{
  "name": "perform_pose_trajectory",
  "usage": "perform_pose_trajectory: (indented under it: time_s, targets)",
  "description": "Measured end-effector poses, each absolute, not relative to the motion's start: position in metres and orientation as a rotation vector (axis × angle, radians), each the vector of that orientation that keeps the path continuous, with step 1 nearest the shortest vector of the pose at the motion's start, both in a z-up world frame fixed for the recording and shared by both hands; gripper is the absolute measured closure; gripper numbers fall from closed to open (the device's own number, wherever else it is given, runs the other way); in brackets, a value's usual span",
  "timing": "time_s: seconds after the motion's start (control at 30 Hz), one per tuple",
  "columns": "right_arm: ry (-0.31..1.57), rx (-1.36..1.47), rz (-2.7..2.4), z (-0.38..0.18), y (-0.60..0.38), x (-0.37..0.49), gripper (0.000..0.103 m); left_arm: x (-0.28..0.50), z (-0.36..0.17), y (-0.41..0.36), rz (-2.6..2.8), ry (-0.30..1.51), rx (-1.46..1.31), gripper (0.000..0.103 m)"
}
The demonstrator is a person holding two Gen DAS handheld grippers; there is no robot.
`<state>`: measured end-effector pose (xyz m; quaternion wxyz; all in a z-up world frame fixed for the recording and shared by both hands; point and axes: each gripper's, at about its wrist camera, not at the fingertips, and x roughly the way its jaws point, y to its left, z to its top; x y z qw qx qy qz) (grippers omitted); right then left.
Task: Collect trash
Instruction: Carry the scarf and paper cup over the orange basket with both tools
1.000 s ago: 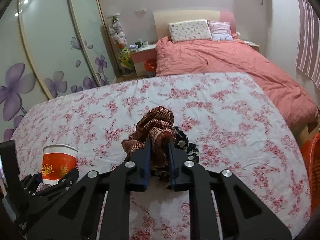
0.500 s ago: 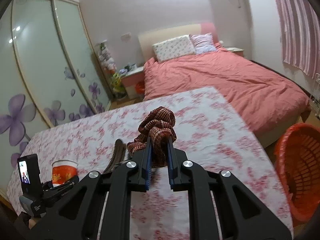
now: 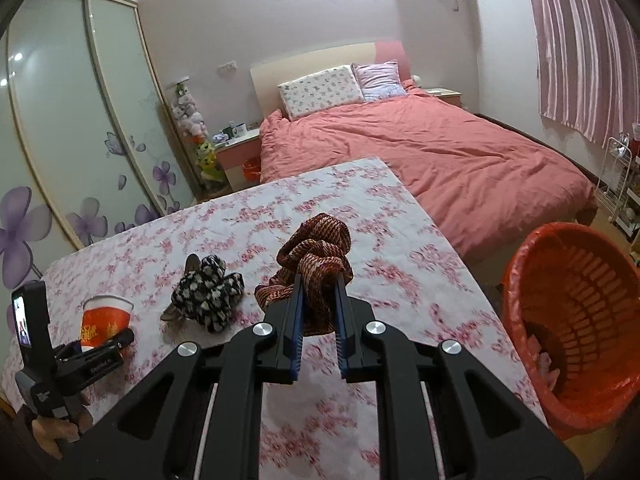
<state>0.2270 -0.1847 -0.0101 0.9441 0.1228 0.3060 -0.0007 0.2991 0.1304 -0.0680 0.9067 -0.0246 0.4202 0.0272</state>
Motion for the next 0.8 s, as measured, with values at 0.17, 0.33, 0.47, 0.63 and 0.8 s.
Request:
perform_pose_trajectory:
  time_s: [0.17,0.33,0.47,0.63,0.8]
  targets:
    - [0.604,0.245,-0.016,-0.008,-0.194,0.208,0.089,0.289,-0.049,0.109,0.004,0.842,-0.046,0.033]
    - [0.577,0.260,-0.039,0.000,-0.209,0.190,0.089,0.275,-0.027,0.084,-0.064,0.817,-0.050,0.033]
    - [0.541,0.270,-0.061,0.008,-0.220,0.176,0.089,0.262,-0.009,0.059,-0.127,0.790,-0.053,0.033]
    - [0.488,0.265,-0.102,0.018,-0.234,0.158,0.089,0.248,0.008,0.025,-0.201,0.761,-0.037,0.033]
    - [0.456,0.258,-0.151,0.023,-0.249,0.145,0.089,0.233,0.023,-0.013,-0.280,0.730,-0.009,0.033]
